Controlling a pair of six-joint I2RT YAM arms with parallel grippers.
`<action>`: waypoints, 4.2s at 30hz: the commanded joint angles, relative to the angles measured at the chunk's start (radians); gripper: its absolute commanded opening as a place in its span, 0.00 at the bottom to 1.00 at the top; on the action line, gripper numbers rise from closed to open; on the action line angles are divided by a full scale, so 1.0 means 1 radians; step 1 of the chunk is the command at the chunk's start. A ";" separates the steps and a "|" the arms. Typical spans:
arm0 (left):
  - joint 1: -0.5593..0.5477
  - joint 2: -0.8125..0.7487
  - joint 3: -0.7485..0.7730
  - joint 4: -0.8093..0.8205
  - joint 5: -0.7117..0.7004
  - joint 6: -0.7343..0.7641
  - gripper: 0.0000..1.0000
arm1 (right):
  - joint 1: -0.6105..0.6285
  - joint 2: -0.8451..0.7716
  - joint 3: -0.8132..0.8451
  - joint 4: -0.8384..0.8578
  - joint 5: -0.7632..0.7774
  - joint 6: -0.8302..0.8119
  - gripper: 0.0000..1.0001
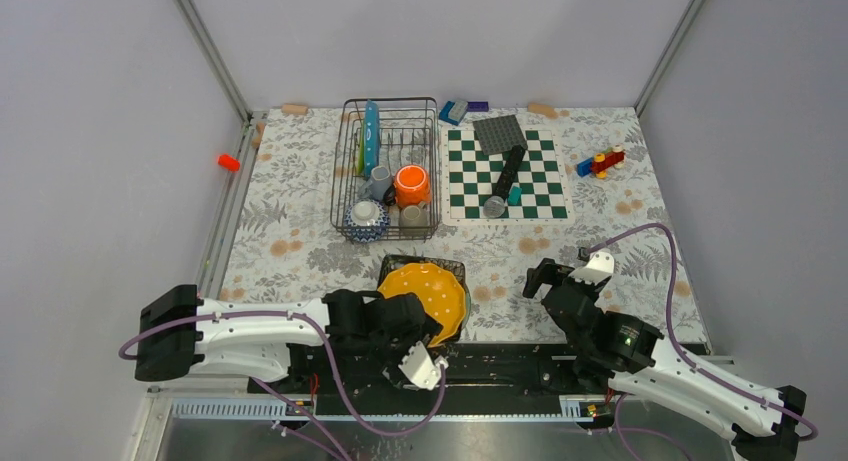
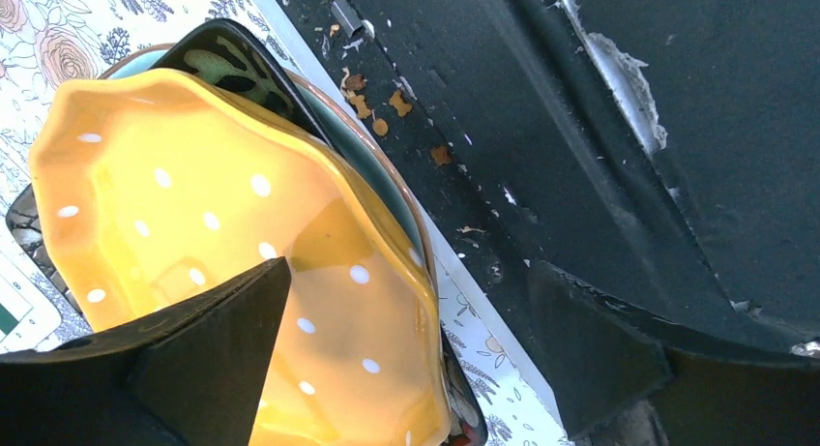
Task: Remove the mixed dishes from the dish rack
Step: Place the plate at the center of the board, then pick up the plate from the dish rack.
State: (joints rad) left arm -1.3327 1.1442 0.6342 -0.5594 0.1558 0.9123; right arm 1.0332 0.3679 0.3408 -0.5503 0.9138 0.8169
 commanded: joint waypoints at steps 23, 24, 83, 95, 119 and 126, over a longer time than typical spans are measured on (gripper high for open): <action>0.287 0.039 0.511 0.572 -0.093 -0.570 0.99 | 0.001 -0.125 -0.068 0.149 -0.023 -0.060 0.99; 0.290 0.053 0.513 0.657 -0.159 -0.635 0.99 | 0.000 -0.123 -0.076 0.159 -0.024 -0.067 0.99; 1.093 0.664 0.870 0.424 0.077 -1.324 0.99 | 0.001 -0.027 -0.074 0.126 -0.082 0.010 0.99; 1.086 0.736 0.942 0.311 -0.087 -1.300 0.45 | 0.001 -0.010 -0.074 0.130 -0.063 0.007 0.99; 1.056 0.598 0.993 0.258 -0.319 -1.265 0.00 | 0.001 0.012 -0.069 0.129 -0.040 0.011 0.99; 1.055 0.538 1.001 0.301 -0.219 -1.271 0.00 | 0.001 0.010 -0.060 0.129 -0.036 -0.005 0.99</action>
State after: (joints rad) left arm -0.2768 1.8072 1.5608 -0.3740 -0.0826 -0.3450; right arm 1.0332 0.3733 0.2638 -0.4496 0.8280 0.8219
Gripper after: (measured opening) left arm 0.282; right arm 0.988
